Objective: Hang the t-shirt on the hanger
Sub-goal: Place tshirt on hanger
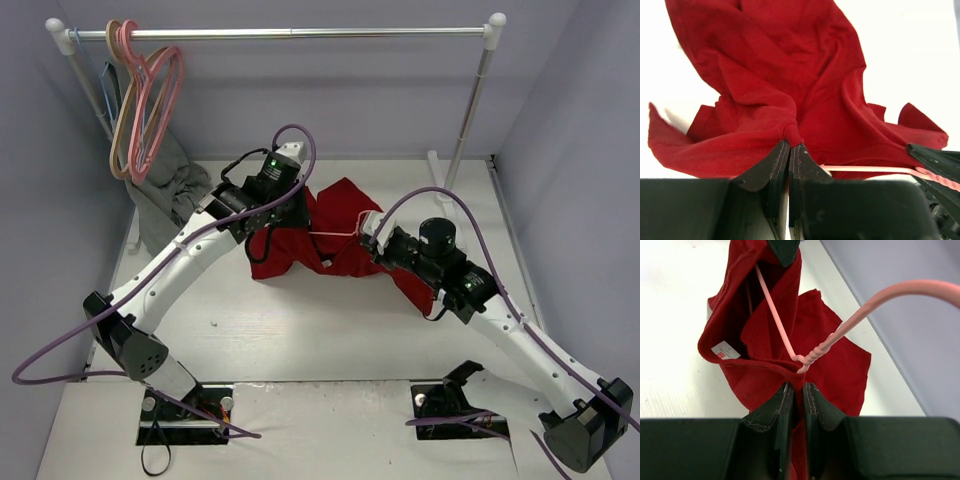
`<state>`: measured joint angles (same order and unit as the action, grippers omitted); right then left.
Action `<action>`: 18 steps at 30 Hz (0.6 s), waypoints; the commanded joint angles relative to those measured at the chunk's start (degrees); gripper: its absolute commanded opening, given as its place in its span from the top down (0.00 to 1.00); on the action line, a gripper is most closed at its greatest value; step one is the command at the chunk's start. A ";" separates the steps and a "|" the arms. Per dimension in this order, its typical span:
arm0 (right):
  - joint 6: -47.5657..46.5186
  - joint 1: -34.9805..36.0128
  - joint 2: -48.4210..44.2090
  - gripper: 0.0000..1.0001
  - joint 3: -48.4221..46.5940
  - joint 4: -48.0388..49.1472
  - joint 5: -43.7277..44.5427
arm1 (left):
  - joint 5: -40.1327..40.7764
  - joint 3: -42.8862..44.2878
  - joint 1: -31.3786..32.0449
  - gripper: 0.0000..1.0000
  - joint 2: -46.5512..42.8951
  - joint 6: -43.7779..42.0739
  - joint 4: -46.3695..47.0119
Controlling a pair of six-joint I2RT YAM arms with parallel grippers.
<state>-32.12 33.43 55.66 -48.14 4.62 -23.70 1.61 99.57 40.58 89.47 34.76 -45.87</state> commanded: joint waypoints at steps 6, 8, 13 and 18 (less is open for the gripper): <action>4.08 0.23 -3.01 1.00 3.66 12.95 -0.20 | 0.15 -1.66 0.20 1.00 1.32 1.54 6.31; 4.34 0.32 -3.01 1.00 4.45 13.04 -0.55 | -0.29 -1.75 0.20 1.00 2.28 1.27 6.84; 5.40 0.32 -2.75 1.00 5.95 14.01 -0.99 | -1.61 0.71 -0.23 1.00 4.30 -0.13 7.46; 6.10 0.32 -3.01 1.00 7.80 14.89 -0.82 | -4.59 2.91 -1.20 0.88 5.45 -3.03 7.46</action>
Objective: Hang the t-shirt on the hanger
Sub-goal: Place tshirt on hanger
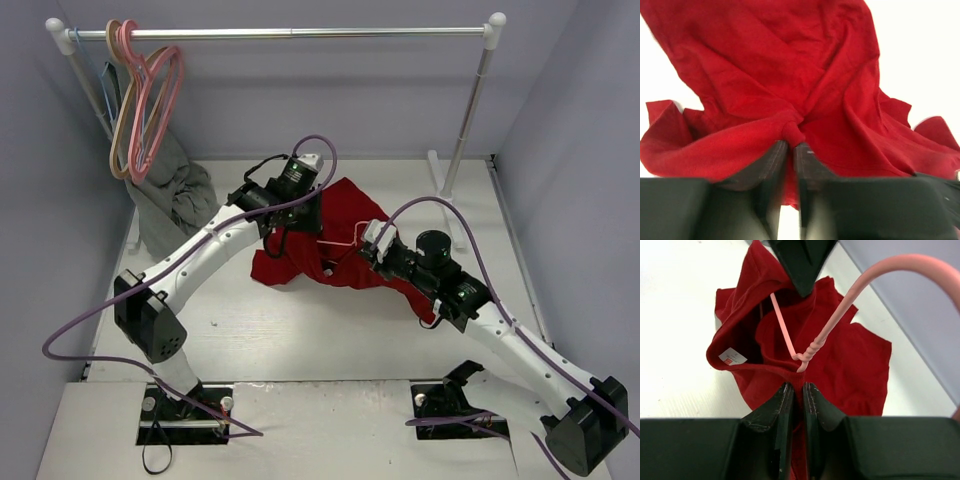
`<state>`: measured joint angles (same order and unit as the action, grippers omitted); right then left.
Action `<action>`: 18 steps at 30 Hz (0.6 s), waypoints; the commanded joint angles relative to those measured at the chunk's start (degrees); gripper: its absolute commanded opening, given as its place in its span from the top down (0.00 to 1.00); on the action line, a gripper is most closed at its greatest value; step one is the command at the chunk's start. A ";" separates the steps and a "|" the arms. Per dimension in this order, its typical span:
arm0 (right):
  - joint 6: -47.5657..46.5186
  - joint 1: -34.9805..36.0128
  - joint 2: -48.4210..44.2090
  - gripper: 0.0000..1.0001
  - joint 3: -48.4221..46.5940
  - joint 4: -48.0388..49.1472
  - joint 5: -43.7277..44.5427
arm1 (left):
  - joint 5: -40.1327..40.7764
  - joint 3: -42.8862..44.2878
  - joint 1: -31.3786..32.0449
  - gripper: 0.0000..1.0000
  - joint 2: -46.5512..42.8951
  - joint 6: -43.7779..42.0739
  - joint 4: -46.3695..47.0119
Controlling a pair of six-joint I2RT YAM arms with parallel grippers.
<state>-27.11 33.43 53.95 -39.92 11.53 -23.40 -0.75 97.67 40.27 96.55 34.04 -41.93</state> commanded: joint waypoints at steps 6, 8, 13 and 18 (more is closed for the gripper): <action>0.31 -0.03 0.45 1.00 -1.30 7.11 -1.65 | -8.81 8.67 -7.20 0.58 -3.38 -11.18 3.00; 0.22 -0.03 0.89 1.00 -1.74 6.75 -2.09 | -13.39 10.34 -9.32 0.49 -4.09 -15.92 2.65; -0.22 -0.91 2.03 1.00 -2.79 6.05 -3.41 | -21.82 11.06 -14.16 0.35 -6.37 -28.57 -3.85; -0.31 -1.61 2.38 1.00 -3.85 5.35 -4.37 | -30.23 4.39 -16.45 0.35 -9.97 -45.09 -9.04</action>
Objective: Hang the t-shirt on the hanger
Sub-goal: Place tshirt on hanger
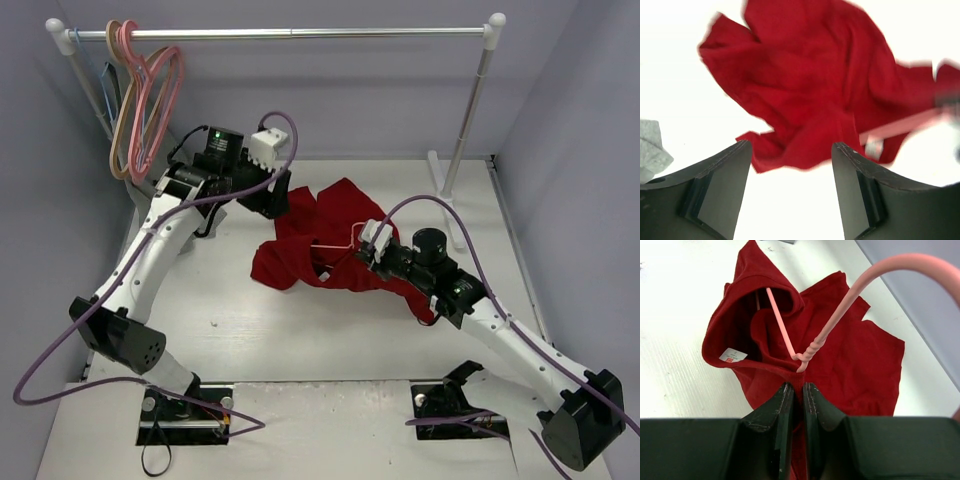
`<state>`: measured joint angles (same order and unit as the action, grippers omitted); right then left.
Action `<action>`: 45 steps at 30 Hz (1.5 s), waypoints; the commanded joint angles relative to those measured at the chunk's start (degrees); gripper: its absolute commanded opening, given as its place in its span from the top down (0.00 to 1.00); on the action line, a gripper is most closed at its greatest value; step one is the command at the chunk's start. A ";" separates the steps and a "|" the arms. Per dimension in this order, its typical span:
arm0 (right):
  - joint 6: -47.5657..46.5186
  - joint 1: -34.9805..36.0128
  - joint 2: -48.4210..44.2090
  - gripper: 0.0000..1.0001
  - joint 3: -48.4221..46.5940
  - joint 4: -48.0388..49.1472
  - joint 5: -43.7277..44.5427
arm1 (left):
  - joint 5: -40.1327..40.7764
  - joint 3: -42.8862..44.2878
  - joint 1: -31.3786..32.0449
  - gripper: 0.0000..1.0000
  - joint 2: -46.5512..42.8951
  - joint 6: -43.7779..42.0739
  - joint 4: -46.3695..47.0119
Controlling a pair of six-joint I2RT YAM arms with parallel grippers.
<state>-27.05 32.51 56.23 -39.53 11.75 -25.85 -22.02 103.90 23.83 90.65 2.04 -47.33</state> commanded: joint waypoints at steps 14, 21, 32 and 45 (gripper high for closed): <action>0.07 -1.22 0.64 1.00 -7.05 2.49 -5.35 | -14.37 -16.09 -0.72 0.41 -6.27 -29.11 2.49; 0.24 -1.22 0.55 1.00 -7.32 2.05 -5.62 | -17.17 -19.34 -0.72 0.45 -7.16 -32.89 7.08; -0.20 -1.22 0.90 1.00 -8.28 1.08 -5.88 | -25.00 -21.80 -0.72 0.48 -5.13 -33.33 7.78; 0.07 -1.22 2.57 1.00 -9.34 1.44 -6.94 | -27.46 -22.25 0.42 0.59 -2.59 -33.51 9.18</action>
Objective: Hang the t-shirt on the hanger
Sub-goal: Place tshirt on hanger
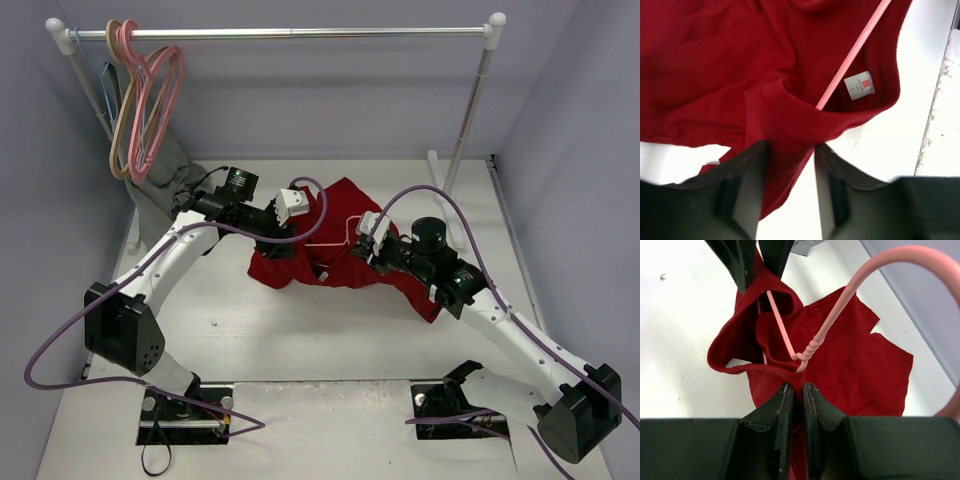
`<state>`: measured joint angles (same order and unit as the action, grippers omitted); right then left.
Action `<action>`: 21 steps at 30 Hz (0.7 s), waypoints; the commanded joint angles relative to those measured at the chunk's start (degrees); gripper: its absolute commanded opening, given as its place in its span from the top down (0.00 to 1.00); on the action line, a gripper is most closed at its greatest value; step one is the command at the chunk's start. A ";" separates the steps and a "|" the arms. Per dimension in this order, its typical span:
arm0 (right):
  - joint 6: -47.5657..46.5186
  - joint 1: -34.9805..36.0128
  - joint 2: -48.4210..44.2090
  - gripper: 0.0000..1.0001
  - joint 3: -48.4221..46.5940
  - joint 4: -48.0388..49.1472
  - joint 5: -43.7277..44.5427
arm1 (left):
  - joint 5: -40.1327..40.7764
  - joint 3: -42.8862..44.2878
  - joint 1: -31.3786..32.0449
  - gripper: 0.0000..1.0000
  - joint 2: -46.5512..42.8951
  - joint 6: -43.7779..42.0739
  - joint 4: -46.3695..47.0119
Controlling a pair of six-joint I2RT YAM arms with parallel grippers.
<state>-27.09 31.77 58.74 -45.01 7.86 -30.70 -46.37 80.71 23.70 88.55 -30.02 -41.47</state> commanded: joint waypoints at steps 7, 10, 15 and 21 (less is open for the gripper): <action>0.20 -0.48 0.94 1.00 -4.38 5.50 -2.61 | -5.04 0.77 2.66 0.65 0.13 -1.27 3.68; 0.20 -0.57 1.11 1.00 -4.56 5.50 -2.70 | -5.40 -0.20 2.93 0.70 0.04 -1.36 3.68; -0.07 -1.36 1.29 1.00 -5.08 4.80 -3.14 | -5.22 -0.03 3.01 0.89 -0.83 -1.88 3.42; -0.94 -3.20 1.11 0.98 -6.05 2.17 -3.14 | -2.94 1.38 3.01 1.00 -4.60 -1.97 4.73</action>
<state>-27.44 29.12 60.60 -47.13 7.14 -31.53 -50.26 79.05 27.38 88.49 -31.51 -40.07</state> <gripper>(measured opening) 0.129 0.080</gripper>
